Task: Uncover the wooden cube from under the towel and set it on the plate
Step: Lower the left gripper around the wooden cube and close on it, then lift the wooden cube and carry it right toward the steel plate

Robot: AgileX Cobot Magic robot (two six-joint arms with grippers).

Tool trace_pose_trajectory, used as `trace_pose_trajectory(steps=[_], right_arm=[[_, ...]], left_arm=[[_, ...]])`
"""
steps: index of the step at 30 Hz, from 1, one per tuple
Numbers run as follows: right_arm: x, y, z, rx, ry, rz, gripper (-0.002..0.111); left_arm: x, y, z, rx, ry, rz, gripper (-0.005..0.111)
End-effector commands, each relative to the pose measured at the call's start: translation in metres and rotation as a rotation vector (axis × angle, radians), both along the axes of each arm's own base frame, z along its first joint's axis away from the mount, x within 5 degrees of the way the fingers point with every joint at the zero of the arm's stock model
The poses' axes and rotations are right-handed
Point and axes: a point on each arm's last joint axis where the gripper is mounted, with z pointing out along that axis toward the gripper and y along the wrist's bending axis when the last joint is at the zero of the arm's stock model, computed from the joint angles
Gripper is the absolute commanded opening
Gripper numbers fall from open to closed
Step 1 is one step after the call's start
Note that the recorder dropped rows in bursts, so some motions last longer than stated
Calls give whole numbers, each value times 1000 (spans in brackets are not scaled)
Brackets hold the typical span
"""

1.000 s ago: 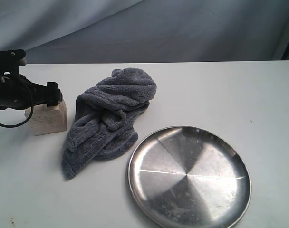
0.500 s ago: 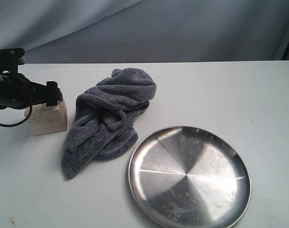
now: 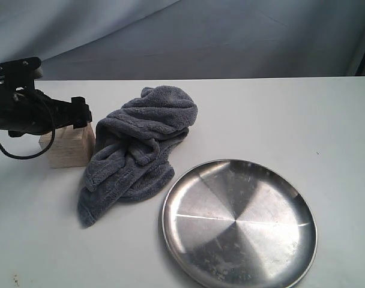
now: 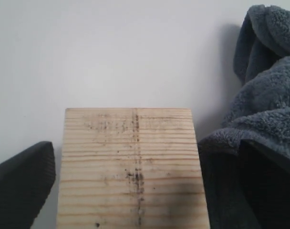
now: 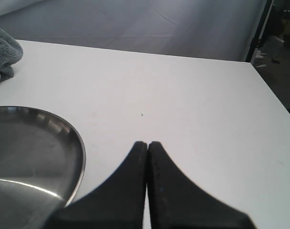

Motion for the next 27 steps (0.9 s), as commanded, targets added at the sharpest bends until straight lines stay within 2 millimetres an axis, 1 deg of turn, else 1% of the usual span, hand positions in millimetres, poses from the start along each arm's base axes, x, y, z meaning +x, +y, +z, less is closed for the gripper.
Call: trace_pose_trajectory(steps=[1, 4, 5, 9, 11, 12, 13, 15, 16, 17, 18, 19, 20, 22, 25, 27], right_arm=[[0, 0, 0, 2, -12, 4, 0], [0, 0, 0, 2, -12, 4, 0], [0, 0, 0, 2, -12, 4, 0], [0, 0, 0, 2, -12, 4, 0], [0, 0, 0, 2, -12, 4, 0], [0, 0, 0, 2, -12, 4, 0], [0, 0, 0, 2, -12, 4, 0], [0, 0, 0, 2, -12, 4, 0], [0, 0, 0, 2, -12, 4, 0], [0, 0, 0, 2, -12, 4, 0], [0, 0, 0, 2, -12, 4, 0], [0, 0, 0, 2, -12, 4, 0], [0, 0, 0, 2, -12, 4, 0], [0, 0, 0, 2, -12, 4, 0], [0, 0, 0, 2, -12, 4, 0], [0, 0, 0, 2, -12, 4, 0]], left_arm=[[2, -1, 4, -13, -24, 22, 97], [2, -1, -6, -10, 7, 19, 97], [3, -1, -15, -6, 31, 19, 97], [4, -1, -28, 7, 62, 15, 96], [4, -1, -35, 16, 72, 13, 90], [5, 0, -35, 20, 62, 19, 80], [6, 0, -35, 21, 58, 21, 75], [6, 0, -34, 42, 46, 3, 50], [6, 0, -34, 52, 44, -9, 42], [6, 0, -34, 68, 41, -28, 27], [6, 0, -34, 75, 42, -38, 17], [6, 0, -34, 85, 39, -50, 4], [6, 0, -34, 97, 36, -64, 0], [7, 1, -29, 111, 11, -70, 0], [6, 1, -16, 108, -24, -70, 0], [5, 0, -3, 103, -51, -76, 0]])
